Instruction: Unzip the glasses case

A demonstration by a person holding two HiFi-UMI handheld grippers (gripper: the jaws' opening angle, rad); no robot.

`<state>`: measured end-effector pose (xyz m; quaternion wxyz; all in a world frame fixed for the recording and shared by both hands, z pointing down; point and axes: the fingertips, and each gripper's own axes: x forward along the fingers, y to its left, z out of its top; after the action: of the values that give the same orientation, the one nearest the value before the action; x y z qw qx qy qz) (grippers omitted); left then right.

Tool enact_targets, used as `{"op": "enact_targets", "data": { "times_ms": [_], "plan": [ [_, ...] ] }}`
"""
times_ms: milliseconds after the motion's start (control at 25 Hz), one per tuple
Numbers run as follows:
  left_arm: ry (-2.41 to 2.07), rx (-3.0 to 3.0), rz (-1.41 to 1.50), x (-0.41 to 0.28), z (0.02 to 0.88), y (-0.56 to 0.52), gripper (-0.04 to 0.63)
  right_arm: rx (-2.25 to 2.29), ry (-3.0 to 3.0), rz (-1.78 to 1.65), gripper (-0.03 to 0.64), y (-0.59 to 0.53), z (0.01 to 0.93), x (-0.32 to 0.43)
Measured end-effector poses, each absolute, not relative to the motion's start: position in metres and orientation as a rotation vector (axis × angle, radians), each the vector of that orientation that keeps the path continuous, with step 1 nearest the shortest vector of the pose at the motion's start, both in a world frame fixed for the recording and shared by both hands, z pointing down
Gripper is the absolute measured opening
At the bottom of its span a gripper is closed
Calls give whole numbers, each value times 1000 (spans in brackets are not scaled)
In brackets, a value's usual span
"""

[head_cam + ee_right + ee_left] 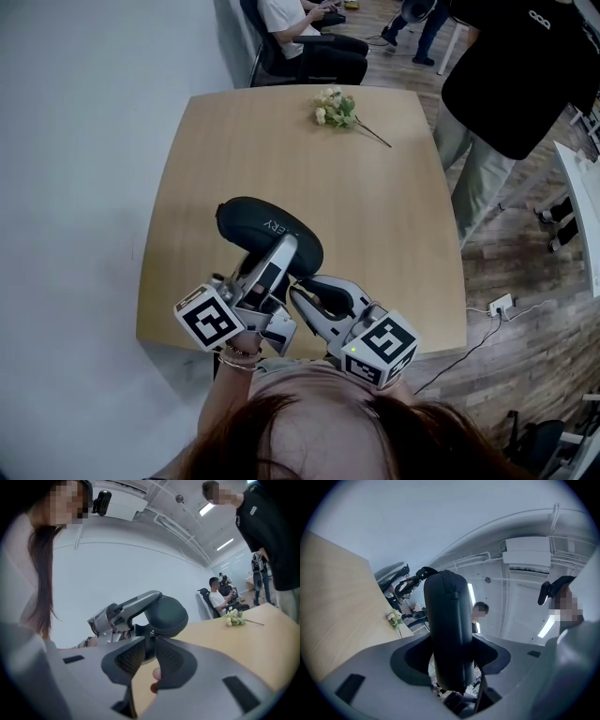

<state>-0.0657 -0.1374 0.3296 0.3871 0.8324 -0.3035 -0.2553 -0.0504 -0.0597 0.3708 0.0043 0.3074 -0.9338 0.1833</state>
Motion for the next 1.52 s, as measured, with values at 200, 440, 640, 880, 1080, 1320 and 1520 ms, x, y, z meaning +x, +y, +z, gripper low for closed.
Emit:
{"op": "enact_targets", "data": {
  "times_ms": [200, 440, 640, 880, 1080, 1320, 1520],
  "plan": [
    [-800, 2131, -656, -73, 330, -140, 253, 969, -2928, 588, 63, -64, 370, -56],
    [-811, 2144, -663, -78, 329, -140, 253, 1029, -2900, 522, 15, -71, 372, -57],
    [-832, 2147, -673, -88, 330, -135, 247, 1041, -2893, 489, 15, -68, 375, -60],
    [-830, 2134, -680, -89, 330, -135, 239, 1060, -2877, 464, 14, -71, 377, -55],
    [-825, 2108, -688, -90, 333, -135, 235, 1077, -2868, 458, 14, -73, 379, -51],
    [-820, 2085, -702, -92, 336, -137, 233, 1076, -2861, 446, 14, -77, 380, -48],
    [-825, 2084, -704, -94, 335, -136, 231, 1075, -2861, 442, 14, -78, 381, -46]
  ]
}}
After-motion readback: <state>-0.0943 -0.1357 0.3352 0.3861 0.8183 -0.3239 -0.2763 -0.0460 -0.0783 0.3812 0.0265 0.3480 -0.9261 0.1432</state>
